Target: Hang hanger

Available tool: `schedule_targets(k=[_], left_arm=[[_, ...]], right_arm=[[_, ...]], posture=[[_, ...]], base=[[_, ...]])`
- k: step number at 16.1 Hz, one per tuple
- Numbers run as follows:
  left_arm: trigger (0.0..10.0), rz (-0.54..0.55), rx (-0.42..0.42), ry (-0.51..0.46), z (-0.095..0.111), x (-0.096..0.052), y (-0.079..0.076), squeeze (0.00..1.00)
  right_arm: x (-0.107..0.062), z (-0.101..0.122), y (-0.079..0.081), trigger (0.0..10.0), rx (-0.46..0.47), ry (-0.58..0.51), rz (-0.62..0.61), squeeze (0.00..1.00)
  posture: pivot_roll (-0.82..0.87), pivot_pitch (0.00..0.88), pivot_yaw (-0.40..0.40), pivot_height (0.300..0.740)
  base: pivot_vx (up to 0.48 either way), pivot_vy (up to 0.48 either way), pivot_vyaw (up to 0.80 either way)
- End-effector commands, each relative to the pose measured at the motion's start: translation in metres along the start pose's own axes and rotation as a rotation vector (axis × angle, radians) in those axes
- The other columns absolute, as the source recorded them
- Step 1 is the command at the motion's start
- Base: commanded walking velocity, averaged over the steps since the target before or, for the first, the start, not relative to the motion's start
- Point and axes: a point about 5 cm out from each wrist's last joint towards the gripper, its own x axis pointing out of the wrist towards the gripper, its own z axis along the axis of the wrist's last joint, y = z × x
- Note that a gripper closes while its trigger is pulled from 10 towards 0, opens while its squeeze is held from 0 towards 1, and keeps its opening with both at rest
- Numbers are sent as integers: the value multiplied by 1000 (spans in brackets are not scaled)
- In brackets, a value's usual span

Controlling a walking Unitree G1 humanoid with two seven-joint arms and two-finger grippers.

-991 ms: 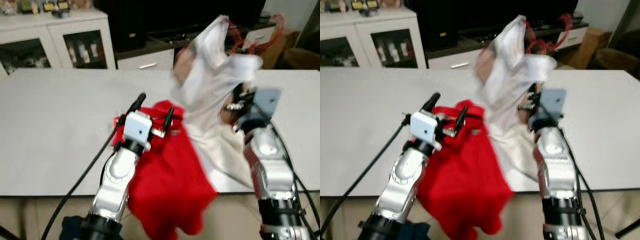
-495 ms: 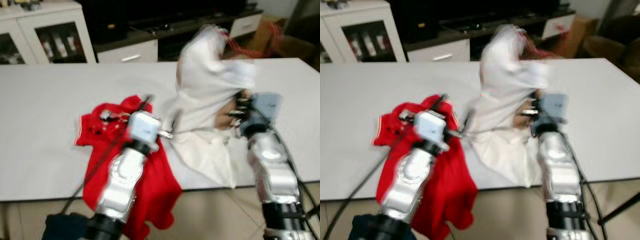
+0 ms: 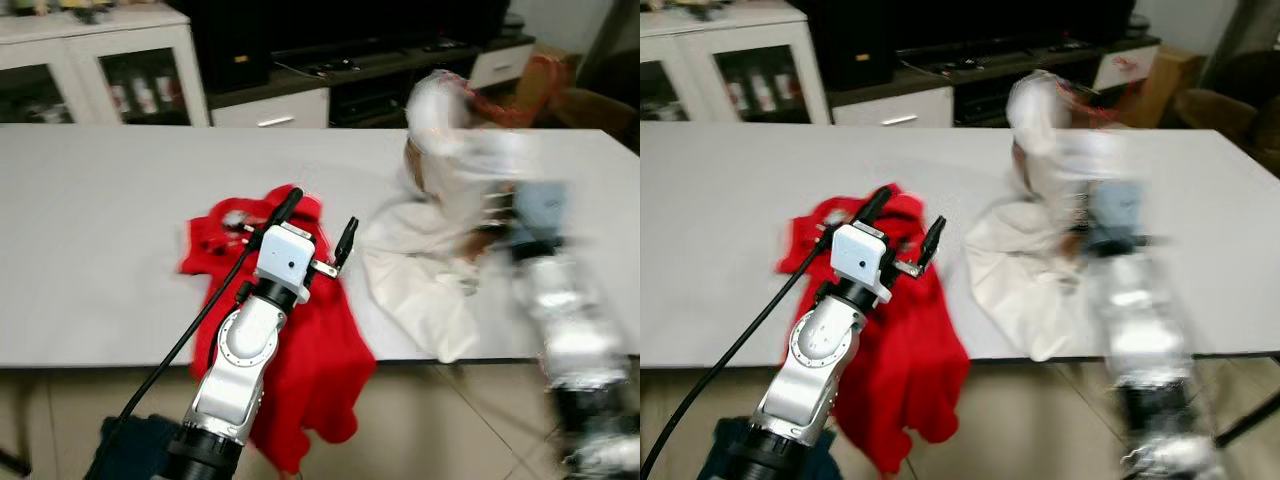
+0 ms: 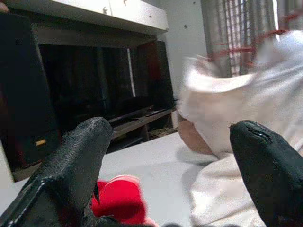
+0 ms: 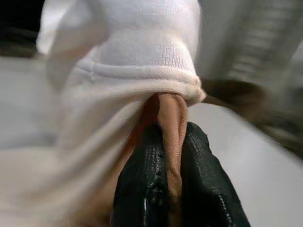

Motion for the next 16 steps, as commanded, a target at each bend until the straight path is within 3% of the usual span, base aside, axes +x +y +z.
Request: schedule_targets(k=[1, 5, 6, 7, 9, 11, 12, 14, 15, 16], left_arm=[[10000, -3, 3, -4, 2, 1, 0, 0], [10000, -15, 3, -5, 2, 2, -1, 0], [10000, -16, 3, -6, 3, 2, -2, 0], [10000, -17, 4, -6, 2, 2, -2, 0], [10000, -19, 4, -6, 2, 2, -2, 0], [10000, -19, 5, -7, 3, 2, -2, 0], [10000, -16, 7, -8, 3, 1, -2, 0], [10000, -12, 8, -6, 3, 0, -1, 0], [10000, -10, 11, -1, 2, -2, -1, 0], [10000, -9, 12, 1, 2, -3, -1, 0]], right_arm=[[7, 8, -22, 10000, -33, -17, -102, 0], [19, 15, -50, 10000, -157, -16, -121, 0], [28, 21, -69, 10000, -234, -19, -166, 0], [34, 29, -77, 10000, -268, -39, -202, 0], [42, 43, -79, 10000, -300, -81, -224, 0], [49, 64, -68, 10000, -360, -173, -228, 0], [50, 85, -54, 10000, -438, -296, -213, 0], [51, 102, -34, 10000, -520, -418, -147, 0], [46, 107, 1, 10000, -560, -535, 45, 0], [43, 106, 11, 10000, -564, -561, 113, 0]], posture=[[49, 28, 4, 740], [41, 28, 5, 740], [41, 29, 4, 740], [41, 28, 3, 740], [43, 29, 2, 740], [51, 31, -2, 740], [57, 32, -4, 740], [65, 36, -7, 740], [71, 39, -11, 740], [72, 39, -11, 740]], base=[[0, 0, 0], [0, 0, 0], [0, 0, 0], [0, 0, 0], [0, 0, 0], [0, 0, 0], [0, 0, 0], [0, 0, 0], [0, 0, 0], [0, 0, 0]])
